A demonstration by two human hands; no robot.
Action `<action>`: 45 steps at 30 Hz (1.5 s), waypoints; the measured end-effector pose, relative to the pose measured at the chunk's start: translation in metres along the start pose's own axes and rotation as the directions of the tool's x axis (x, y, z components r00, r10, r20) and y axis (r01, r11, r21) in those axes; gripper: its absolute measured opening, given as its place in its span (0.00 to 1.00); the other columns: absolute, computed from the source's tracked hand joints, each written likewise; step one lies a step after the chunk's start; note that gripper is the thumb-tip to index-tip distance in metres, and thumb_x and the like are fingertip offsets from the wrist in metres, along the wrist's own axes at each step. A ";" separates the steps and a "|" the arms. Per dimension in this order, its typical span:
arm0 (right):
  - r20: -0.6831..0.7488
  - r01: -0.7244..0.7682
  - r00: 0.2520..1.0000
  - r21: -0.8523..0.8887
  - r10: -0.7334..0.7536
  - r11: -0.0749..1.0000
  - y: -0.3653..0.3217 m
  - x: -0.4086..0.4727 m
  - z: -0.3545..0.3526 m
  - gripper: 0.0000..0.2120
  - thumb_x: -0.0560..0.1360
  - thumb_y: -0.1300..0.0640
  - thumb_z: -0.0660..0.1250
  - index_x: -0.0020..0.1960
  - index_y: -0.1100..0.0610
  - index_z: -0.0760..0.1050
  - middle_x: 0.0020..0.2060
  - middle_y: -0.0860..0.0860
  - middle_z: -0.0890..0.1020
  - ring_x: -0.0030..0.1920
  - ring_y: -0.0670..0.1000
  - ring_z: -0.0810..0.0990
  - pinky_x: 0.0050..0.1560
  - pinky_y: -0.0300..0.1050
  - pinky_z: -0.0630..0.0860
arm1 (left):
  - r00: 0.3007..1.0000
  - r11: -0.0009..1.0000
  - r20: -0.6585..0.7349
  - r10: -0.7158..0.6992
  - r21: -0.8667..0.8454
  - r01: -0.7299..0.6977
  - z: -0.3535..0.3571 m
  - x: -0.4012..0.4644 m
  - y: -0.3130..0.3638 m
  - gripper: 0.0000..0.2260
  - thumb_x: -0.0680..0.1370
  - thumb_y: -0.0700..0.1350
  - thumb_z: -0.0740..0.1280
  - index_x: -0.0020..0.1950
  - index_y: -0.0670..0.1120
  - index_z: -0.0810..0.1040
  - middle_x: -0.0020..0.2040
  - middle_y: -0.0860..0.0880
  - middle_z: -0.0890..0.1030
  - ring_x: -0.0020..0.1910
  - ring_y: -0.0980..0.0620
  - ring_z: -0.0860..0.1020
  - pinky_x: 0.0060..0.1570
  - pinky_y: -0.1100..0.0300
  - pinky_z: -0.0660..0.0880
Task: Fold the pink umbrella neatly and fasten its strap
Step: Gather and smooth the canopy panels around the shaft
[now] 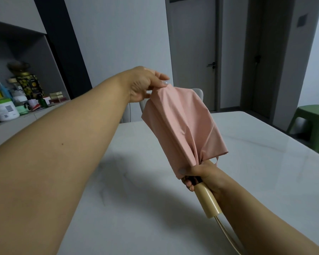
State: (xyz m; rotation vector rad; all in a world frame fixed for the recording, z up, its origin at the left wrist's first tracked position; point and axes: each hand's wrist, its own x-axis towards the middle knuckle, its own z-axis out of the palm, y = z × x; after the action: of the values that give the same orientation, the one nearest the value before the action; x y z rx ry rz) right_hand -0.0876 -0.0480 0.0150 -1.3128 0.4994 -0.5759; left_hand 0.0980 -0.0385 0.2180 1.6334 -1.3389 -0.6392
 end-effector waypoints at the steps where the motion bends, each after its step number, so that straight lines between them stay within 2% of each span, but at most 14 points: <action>1: -0.002 0.013 1.000 0.010 -0.013 1.000 -0.001 0.000 -0.001 0.06 0.60 0.66 0.70 0.35 0.67 0.77 0.24 0.59 0.74 0.21 0.52 0.70 0.24 0.41 0.70 | 1.000 0.997 0.004 0.006 -0.075 -0.005 0.002 0.000 -0.001 0.07 0.77 0.35 0.65 0.48 0.47 0.78 0.42 0.51 0.78 0.44 0.55 0.74 0.45 0.62 0.69; 10: -0.002 0.065 0.998 0.050 -0.065 0.997 -0.006 -0.001 -0.008 0.11 0.60 0.66 0.70 0.40 0.68 0.76 0.27 0.61 0.75 0.22 0.52 0.71 0.24 0.40 0.72 | 0.997 0.961 -0.052 0.054 -0.267 -0.066 0.008 0.001 0.004 0.10 0.77 0.34 0.63 0.44 0.48 0.77 0.36 0.52 0.75 0.36 0.56 0.72 0.31 0.66 0.69; 14: -0.007 0.069 0.998 0.030 -0.069 0.997 -0.007 -0.002 -0.009 0.08 0.60 0.66 0.70 0.39 0.67 0.76 0.26 0.61 0.75 0.22 0.52 0.71 0.25 0.41 0.71 | 0.975 0.795 -0.204 0.092 -0.575 -0.195 0.000 0.003 0.014 0.08 0.79 0.37 0.62 0.41 0.48 0.74 0.22 0.53 0.66 0.26 0.55 0.66 0.36 0.62 0.66; 16: -0.018 0.060 0.998 0.037 -0.059 0.998 -0.005 -0.002 -0.008 0.06 0.61 0.66 0.69 0.36 0.66 0.76 0.23 0.59 0.74 0.21 0.52 0.70 0.24 0.41 0.71 | 0.967 0.888 -0.242 0.079 -0.423 -0.179 -0.009 0.001 0.018 0.07 0.79 0.45 0.65 0.41 0.48 0.74 0.23 0.54 0.66 0.27 0.55 0.65 0.40 0.59 0.67; 19: -0.022 0.053 0.998 0.044 -0.052 0.998 -0.005 -0.001 -0.007 0.05 0.60 0.66 0.70 0.35 0.66 0.76 0.23 0.59 0.74 0.21 0.52 0.70 0.24 0.41 0.71 | 0.996 0.990 -0.090 -0.018 0.139 0.030 -0.005 -0.005 0.015 0.13 0.77 0.57 0.66 0.40 0.49 0.77 0.34 0.53 0.72 0.38 0.53 0.68 0.47 0.56 0.68; 21: -0.022 0.064 0.998 0.035 -0.063 0.997 -0.004 -0.001 -0.007 0.05 0.60 0.67 0.70 0.36 0.66 0.76 0.25 0.60 0.74 0.21 0.52 0.70 0.24 0.41 0.71 | 0.999 0.993 0.025 -0.033 0.111 0.030 0.000 -0.010 0.014 0.09 0.74 0.51 0.70 0.37 0.49 0.76 0.36 0.52 0.75 0.40 0.53 0.72 0.52 0.55 0.67; 24: -0.018 0.065 0.998 0.009 -0.064 0.998 -0.003 -0.001 -0.005 0.07 0.60 0.67 0.70 0.38 0.67 0.76 0.27 0.61 0.75 0.22 0.52 0.71 0.25 0.41 0.71 | 1.000 0.984 0.027 0.005 -0.180 0.000 -0.003 -0.014 0.021 0.12 0.75 0.47 0.67 0.32 0.49 0.71 0.31 0.51 0.76 0.37 0.52 0.74 0.54 0.51 0.65; 28: -0.021 0.048 0.999 0.010 -0.048 0.999 -0.002 0.002 -0.007 0.10 0.60 0.67 0.70 0.40 0.69 0.75 0.27 0.62 0.75 0.21 0.52 0.72 0.24 0.41 0.72 | 0.999 0.972 0.016 -0.052 0.228 0.047 -0.007 -0.018 0.023 0.05 0.76 0.48 0.66 0.42 0.49 0.75 0.39 0.50 0.80 0.43 0.51 0.77 0.55 0.50 0.65; 31: -0.031 0.045 0.998 -0.039 -0.047 0.998 0.000 0.003 -0.008 0.10 0.60 0.66 0.70 0.41 0.69 0.76 0.27 0.62 0.75 0.22 0.52 0.72 0.26 0.42 0.72 | 0.999 0.990 -0.038 -0.012 0.138 0.018 -0.010 -0.015 0.021 0.07 0.76 0.37 0.63 0.48 0.46 0.78 0.38 0.49 0.76 0.42 0.51 0.73 0.53 0.54 0.67; 33: -0.029 0.038 0.999 -0.038 -0.039 0.999 0.001 0.003 -0.008 0.11 0.60 0.65 0.70 0.41 0.69 0.76 0.30 0.64 0.75 0.23 0.53 0.72 0.27 0.42 0.72 | 0.996 0.997 -0.081 -0.026 0.072 0.032 -0.013 -0.014 0.024 0.05 0.76 0.41 0.64 0.50 0.46 0.77 0.33 0.51 0.72 0.35 0.53 0.68 0.48 0.55 0.66; 36: -0.034 0.024 0.999 -0.026 -0.025 0.999 0.001 0.004 -0.007 0.13 0.60 0.65 0.70 0.43 0.69 0.76 0.30 0.63 0.75 0.23 0.53 0.72 0.26 0.42 0.72 | 0.988 0.950 -0.079 -0.136 0.271 0.152 -0.012 -0.018 0.019 0.06 0.76 0.50 0.69 0.45 0.48 0.78 0.31 0.53 0.71 0.31 0.54 0.63 0.43 0.58 0.66; 38: -0.042 0.012 0.999 -0.034 -0.013 0.999 0.001 0.003 -0.007 0.13 0.60 0.65 0.70 0.43 0.69 0.75 0.29 0.63 0.75 0.23 0.53 0.72 0.26 0.42 0.72 | 0.983 0.931 -0.083 -0.164 0.315 0.182 -0.009 -0.018 0.014 0.06 0.75 0.47 0.71 0.40 0.49 0.76 0.34 0.53 0.69 0.32 0.54 0.63 0.43 0.59 0.68; 42: -0.065 0.023 0.998 0.002 -0.023 1.000 0.001 0.002 -0.006 0.12 0.59 0.65 0.71 0.41 0.69 0.76 0.29 0.63 0.75 0.23 0.53 0.71 0.26 0.42 0.72 | 0.954 0.980 -0.298 -0.028 0.182 0.085 -0.001 -0.017 0.011 0.07 0.78 0.47 0.67 0.42 0.47 0.74 0.38 0.50 0.70 0.35 0.53 0.67 0.39 0.59 0.70; 45: -0.087 0.029 0.996 0.002 -0.029 1.000 0.000 0.003 -0.005 0.10 0.59 0.65 0.71 0.38 0.69 0.76 0.26 0.61 0.74 0.22 0.52 0.71 0.25 0.41 0.71 | 0.887 0.835 -0.353 0.297 0.546 -0.062 0.028 -0.034 0.004 0.08 0.77 0.51 0.67 0.45 0.48 0.73 0.36 0.53 0.72 0.36 0.52 0.71 0.37 0.60 0.67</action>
State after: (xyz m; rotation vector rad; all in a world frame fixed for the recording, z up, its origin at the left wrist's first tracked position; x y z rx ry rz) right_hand -0.0888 -0.0539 0.0137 -1.2979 0.5514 -0.6594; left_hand 0.0627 -0.0149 0.2037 1.8919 -1.3783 0.2345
